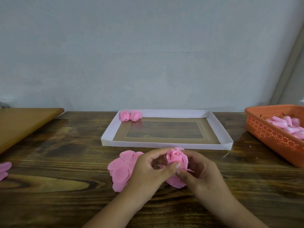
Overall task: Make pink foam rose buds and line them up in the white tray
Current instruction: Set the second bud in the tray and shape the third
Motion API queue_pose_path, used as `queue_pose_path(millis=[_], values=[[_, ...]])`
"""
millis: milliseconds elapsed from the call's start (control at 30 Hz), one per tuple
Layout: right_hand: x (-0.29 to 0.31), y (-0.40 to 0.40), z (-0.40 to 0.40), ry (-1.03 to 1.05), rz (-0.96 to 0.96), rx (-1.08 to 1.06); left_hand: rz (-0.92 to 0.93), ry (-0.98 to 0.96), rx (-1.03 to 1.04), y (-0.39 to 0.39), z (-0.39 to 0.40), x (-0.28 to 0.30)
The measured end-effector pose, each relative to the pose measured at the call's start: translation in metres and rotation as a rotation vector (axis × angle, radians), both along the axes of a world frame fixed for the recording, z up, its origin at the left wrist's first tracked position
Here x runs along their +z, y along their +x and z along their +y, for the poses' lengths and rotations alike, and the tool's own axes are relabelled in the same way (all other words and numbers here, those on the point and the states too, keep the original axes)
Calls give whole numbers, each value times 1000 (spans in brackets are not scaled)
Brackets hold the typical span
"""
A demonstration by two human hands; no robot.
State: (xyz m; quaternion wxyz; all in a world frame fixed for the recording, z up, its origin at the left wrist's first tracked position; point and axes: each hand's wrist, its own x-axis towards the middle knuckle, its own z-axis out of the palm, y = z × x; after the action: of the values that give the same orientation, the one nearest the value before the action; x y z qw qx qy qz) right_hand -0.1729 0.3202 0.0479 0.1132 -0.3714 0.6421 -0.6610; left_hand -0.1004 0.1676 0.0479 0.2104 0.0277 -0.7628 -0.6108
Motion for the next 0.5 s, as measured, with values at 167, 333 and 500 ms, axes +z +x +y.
queue_pose_path(millis=[167,333,500], values=[[-2,-3,1,20,6,-23,-13,-61,25,0,-3,0],[-1,-4,1,14,21,0,-19,-97,11,1,-4,3],[3,-2,2,-38,-68,58,-23,9,54,0,-4,3]])
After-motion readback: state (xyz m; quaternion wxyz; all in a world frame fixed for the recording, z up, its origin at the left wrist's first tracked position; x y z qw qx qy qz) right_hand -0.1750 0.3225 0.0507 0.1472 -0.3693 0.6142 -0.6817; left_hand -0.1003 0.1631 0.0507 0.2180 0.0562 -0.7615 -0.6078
